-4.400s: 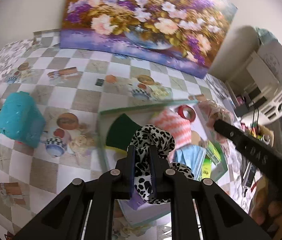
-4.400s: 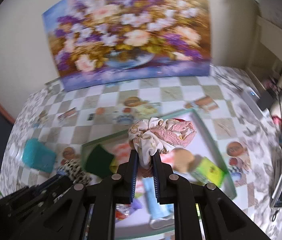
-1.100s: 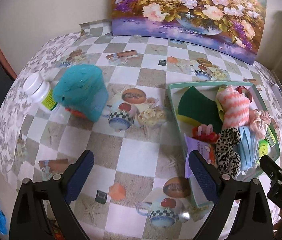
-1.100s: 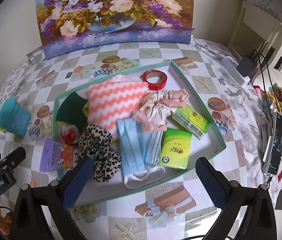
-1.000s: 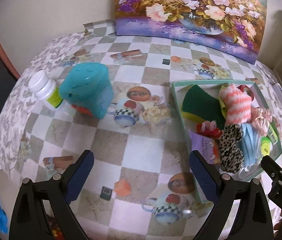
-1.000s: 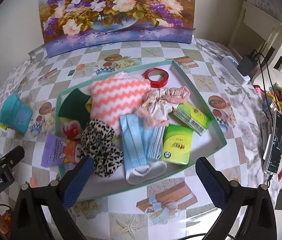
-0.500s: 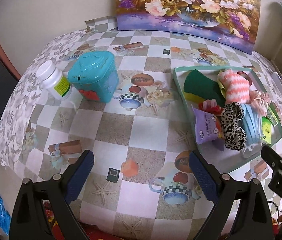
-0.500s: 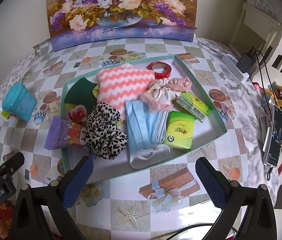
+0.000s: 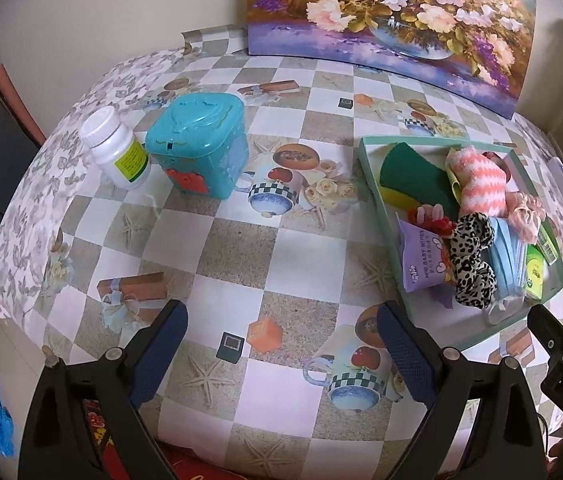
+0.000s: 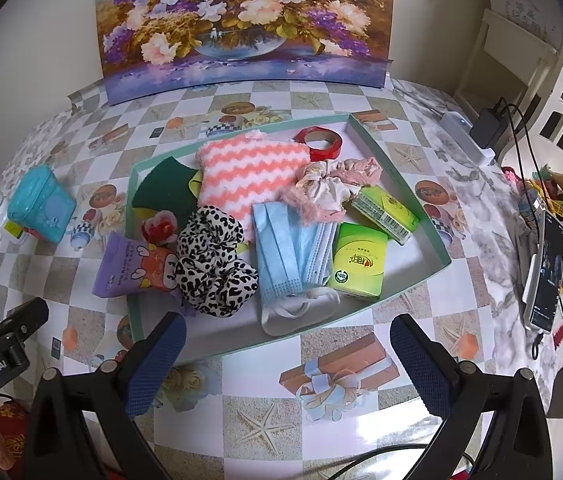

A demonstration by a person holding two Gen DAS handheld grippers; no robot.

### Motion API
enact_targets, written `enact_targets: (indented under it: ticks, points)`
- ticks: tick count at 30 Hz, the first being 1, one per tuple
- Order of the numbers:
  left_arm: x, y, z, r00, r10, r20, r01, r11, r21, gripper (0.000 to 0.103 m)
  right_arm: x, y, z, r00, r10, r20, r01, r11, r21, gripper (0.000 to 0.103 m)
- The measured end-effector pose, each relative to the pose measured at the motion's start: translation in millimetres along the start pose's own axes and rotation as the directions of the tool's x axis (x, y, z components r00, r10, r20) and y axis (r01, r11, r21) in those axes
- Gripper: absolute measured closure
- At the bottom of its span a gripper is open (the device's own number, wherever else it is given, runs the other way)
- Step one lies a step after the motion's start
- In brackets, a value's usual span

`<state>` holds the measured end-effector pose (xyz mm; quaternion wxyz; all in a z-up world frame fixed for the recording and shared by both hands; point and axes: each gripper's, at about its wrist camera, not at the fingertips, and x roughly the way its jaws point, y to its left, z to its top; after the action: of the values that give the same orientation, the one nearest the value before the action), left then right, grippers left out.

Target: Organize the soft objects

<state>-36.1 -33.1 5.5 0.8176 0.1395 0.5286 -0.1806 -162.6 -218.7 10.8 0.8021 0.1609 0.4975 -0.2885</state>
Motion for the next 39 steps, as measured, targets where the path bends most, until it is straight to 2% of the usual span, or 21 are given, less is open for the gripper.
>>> enact_targets:
  ticks: [11, 39]
  points:
    - [6.9, 0.7, 0.0, 0.999, 0.004, -0.041, -0.004, 1.000, -0.005, 0.007, 2.7, -1.8, 0.7, 1.000, 0.012, -0.011, -0.012, 1.000, 0.005, 0.000]
    - [11.9, 2.6, -1.9, 0.997, 0.012, -0.071, -0.012, 1.000, -0.009, 0.007, 4.8, 1.3, 0.0, 1.000, 0.009, -0.020, -0.009, 1.000, -0.010, 0.000]
